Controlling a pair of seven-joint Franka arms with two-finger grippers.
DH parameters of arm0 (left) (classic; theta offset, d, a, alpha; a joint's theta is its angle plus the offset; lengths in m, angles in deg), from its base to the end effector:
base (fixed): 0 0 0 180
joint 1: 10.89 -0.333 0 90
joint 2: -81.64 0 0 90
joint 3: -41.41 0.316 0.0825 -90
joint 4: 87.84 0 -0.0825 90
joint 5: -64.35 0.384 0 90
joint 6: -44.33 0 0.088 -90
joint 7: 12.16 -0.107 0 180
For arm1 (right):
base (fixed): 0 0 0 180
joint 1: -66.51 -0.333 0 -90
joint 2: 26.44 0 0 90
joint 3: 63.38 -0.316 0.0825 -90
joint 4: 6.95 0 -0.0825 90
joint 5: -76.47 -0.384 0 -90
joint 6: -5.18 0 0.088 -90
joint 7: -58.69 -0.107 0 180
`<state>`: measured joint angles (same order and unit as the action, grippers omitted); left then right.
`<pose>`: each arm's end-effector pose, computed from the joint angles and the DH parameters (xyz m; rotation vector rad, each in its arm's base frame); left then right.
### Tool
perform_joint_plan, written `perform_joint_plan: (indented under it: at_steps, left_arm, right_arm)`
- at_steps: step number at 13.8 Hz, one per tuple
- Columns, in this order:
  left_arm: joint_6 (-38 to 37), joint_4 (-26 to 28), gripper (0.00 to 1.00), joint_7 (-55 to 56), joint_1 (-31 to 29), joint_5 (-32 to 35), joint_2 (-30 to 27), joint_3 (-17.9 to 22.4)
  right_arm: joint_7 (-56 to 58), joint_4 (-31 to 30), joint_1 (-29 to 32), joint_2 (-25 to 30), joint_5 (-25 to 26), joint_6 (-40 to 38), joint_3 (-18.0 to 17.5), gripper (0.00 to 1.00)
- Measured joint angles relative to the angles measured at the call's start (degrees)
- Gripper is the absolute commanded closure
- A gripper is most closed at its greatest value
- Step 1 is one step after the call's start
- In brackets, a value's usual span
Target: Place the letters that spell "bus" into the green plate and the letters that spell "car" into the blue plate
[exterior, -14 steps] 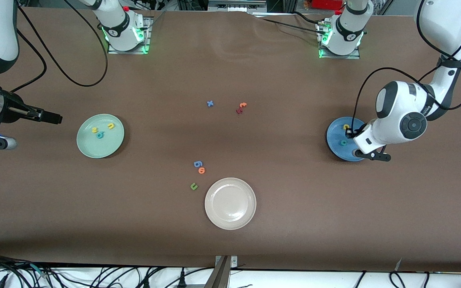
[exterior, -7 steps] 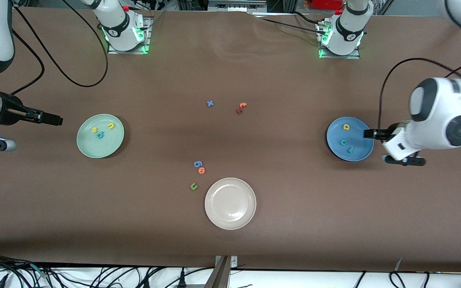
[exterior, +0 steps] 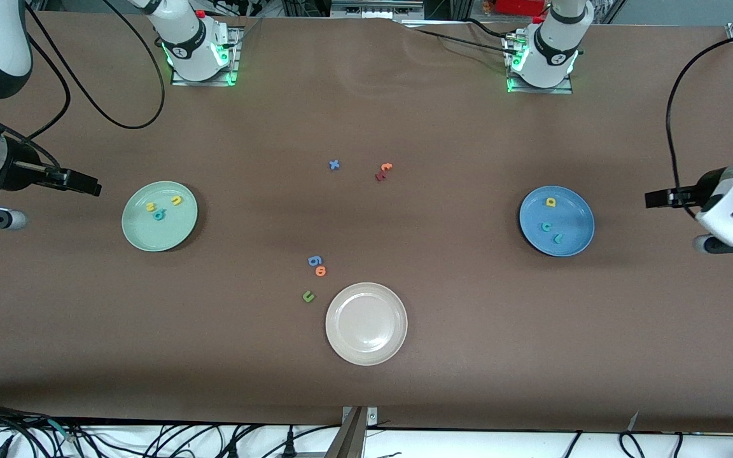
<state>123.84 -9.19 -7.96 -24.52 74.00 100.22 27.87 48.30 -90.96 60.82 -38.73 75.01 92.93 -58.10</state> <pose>0.6196 0.0424 0.5159 -3.0022 -0.1217 0.4498 0.6094 0.0126 0.5456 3.1129 -0.2722 -0.2320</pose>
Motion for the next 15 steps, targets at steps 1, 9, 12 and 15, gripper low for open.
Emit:
perform_joint_plan:
  at_steps: [1,9,12,15]
  left_arm:
    - [-0.9,-1.5,0.0,0.1,0.3,0.0,-0.1,0.1]
    - [0.5,-0.8,0.0,1.0,8.9,-5.8,-12.5,8.3]
    - [3.1,4.1,0.0,-0.2,10.9,-9.6,-15.5,13.1]
    - [4.6,8.5,0.0,-2.3,11.9,-9.8,-17.1,13.7]
  right_arm:
    - [0.0,-0.1,0.0,0.0,0.0,0.6,0.0,0.01]
    - [0.0,-0.8,0.0,0.0,0.1,1.7,-0.5,0.0]
    - [0.0,-0.8,0.0,0.0,0.3,1.7,-0.5,0.0]
    - [0.0,-0.8,0.0,0.0,0.6,1.6,-0.6,0.0]
